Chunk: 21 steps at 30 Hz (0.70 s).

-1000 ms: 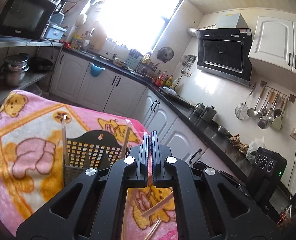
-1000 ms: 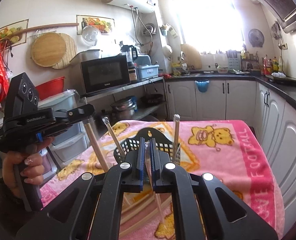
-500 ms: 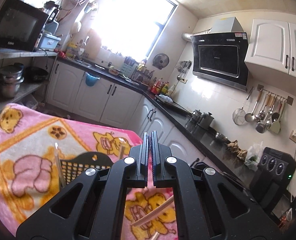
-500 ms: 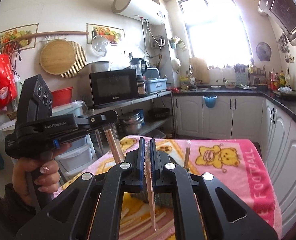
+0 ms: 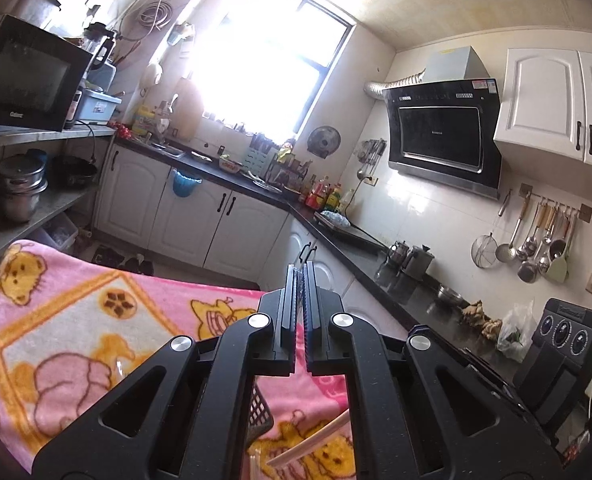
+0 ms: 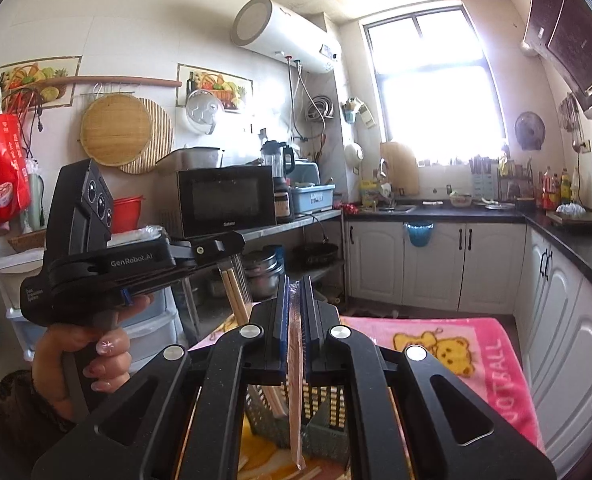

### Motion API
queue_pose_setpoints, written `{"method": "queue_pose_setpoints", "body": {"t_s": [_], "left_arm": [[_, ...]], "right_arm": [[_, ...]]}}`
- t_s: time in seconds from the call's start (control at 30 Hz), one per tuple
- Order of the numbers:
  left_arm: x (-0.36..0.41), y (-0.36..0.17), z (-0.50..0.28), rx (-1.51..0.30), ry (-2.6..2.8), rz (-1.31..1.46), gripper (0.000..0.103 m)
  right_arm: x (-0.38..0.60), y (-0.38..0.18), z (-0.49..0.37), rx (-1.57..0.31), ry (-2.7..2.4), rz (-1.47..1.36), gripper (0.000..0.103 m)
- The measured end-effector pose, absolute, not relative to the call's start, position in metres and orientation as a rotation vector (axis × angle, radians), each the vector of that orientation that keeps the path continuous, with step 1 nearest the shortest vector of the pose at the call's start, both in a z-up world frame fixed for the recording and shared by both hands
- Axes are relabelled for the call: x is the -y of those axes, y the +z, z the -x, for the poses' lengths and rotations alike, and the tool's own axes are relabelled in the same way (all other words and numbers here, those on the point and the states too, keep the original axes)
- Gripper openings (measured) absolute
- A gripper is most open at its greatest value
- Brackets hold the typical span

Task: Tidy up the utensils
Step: 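Carry both held chopsticks over the green caddy and lower them inside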

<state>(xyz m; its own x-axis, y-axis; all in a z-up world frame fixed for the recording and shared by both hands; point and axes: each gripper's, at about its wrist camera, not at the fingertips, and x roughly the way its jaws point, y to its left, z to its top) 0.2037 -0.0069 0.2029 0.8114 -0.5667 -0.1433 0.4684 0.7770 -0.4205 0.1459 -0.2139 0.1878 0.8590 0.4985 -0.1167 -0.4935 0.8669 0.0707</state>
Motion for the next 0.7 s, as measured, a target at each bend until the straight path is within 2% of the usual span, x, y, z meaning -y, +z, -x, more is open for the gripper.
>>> {"method": "queue_pose_setpoints", "body": {"t_s": [0.37, 0.7], "left_arm": [[-0.003, 0.198, -0.234, -0.291, -0.539, 0.445, 0.001], [0.001, 0.183, -0.253, -0.336, -0.527, 0.444, 0.001]], "right_arm": [[0.209, 0.208, -0.179, -0.109, 0.491, -0.034, 0.005], [0.207, 0.200, -0.219, -0.155, 0.465, -0.056, 0.006]]}}
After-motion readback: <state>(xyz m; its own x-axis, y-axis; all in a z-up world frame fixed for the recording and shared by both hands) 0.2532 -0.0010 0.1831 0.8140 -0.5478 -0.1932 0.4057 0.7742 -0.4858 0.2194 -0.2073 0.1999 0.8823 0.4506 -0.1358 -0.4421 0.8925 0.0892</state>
